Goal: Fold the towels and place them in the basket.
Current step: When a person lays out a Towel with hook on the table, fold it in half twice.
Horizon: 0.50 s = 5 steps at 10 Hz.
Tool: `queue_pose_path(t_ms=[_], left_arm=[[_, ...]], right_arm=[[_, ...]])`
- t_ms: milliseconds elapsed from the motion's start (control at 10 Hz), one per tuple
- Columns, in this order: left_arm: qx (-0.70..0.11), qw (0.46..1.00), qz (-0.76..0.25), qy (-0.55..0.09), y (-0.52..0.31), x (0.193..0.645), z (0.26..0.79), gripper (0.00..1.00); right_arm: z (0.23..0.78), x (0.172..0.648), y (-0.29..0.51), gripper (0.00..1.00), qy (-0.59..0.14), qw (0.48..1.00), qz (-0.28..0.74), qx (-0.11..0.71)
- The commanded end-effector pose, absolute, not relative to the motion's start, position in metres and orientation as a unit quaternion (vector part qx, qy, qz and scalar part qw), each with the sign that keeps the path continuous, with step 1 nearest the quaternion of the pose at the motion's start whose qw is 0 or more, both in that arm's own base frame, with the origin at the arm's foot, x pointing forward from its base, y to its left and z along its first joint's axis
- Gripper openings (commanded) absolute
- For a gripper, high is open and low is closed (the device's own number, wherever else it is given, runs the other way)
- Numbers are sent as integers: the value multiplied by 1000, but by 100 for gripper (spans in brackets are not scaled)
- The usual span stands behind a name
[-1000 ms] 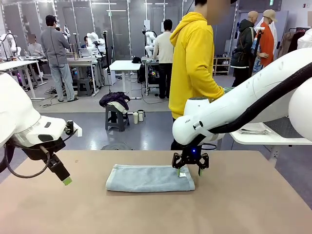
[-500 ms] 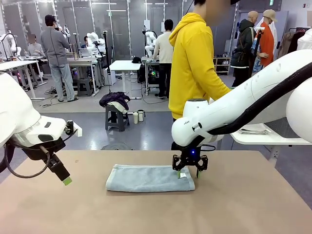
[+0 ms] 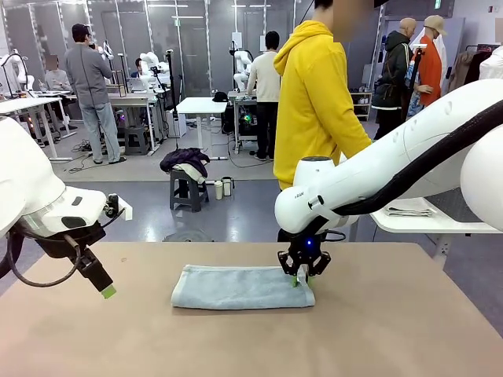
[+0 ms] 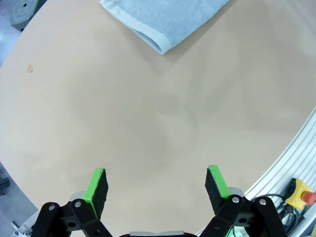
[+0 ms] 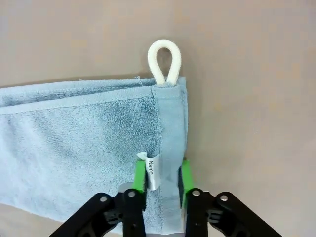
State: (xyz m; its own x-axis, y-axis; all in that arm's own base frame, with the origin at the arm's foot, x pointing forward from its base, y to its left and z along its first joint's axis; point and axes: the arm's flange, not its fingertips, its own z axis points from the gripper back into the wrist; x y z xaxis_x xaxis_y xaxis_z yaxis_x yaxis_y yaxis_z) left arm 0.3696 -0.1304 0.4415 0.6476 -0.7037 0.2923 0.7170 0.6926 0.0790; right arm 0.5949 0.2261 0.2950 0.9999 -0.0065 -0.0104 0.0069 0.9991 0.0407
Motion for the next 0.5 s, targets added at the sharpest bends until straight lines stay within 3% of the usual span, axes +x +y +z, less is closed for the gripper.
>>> queue_pose_path(t_ms=[0, 400], left_arm=[[-18, 910, -386, -153, -134, 370, 440, 100], [-18, 910, -386, -153, -134, 370, 440, 100]], right_arm=[[290, 597, 224, 0, 5, 1000, -14, 26], [295, 596, 223, 0, 3, 999, -13, 29]])
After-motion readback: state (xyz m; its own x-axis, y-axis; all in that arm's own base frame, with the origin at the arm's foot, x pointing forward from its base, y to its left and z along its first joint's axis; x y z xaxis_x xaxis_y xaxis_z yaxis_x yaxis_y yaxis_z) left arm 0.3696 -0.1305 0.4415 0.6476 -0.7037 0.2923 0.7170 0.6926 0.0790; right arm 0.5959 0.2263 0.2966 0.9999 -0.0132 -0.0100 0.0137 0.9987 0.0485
